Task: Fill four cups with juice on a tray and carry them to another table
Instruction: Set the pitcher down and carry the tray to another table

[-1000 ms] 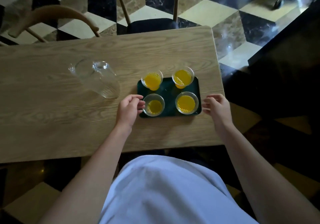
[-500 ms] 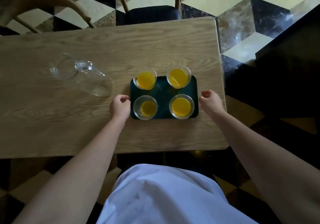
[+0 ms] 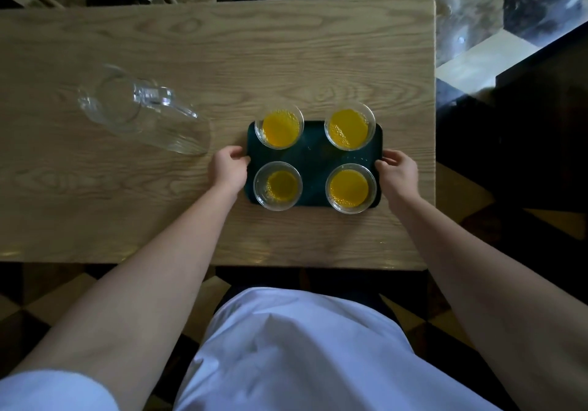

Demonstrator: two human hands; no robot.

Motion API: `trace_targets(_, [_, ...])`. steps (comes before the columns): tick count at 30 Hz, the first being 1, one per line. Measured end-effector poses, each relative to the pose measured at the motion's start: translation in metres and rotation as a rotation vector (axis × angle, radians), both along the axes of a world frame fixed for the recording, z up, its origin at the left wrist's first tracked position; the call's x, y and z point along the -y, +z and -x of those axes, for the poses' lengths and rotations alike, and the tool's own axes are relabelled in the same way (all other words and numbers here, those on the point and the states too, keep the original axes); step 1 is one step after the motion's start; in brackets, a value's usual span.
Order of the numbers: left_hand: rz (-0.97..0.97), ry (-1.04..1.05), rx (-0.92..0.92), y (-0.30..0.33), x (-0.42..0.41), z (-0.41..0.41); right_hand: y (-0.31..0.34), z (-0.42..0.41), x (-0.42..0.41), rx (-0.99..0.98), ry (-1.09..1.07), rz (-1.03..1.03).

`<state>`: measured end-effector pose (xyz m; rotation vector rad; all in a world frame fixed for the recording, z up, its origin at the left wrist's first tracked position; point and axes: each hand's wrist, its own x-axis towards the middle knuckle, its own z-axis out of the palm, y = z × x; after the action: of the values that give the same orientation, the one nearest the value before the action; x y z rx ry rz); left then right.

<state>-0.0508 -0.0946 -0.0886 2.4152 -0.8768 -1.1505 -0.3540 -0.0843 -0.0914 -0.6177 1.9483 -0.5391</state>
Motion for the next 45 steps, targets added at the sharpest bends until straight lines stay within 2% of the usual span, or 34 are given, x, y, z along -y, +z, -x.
trace_targets(9, [-0.022,-0.012,-0.103,-0.002,0.009,-0.005,0.001,-0.011,-0.005,0.183,-0.285,0.075])
trace_targets(13, [-0.018,0.012,-0.084,-0.002,0.008,-0.004,0.005,-0.019,-0.006,0.211,-0.415,0.091])
trace_targets(18, [-0.028,-0.001,-0.058,0.001,0.004,-0.003,0.007,-0.024,-0.007,0.202,-0.473,0.072])
trace_targets(29, [-0.017,0.016,-0.063,0.009,-0.013,0.000,0.014,-0.020,-0.014,0.195,-0.434,0.083])
trace_targets(39, [0.046,0.078,-0.142,0.039,-0.034,-0.001,0.059,-0.011,-0.014,0.190,-0.359,0.146])
trace_targets(45, [0.122,0.186,-0.214,0.064,-0.070,-0.002,0.084,-0.012,-0.020,0.168,-0.231,0.165])
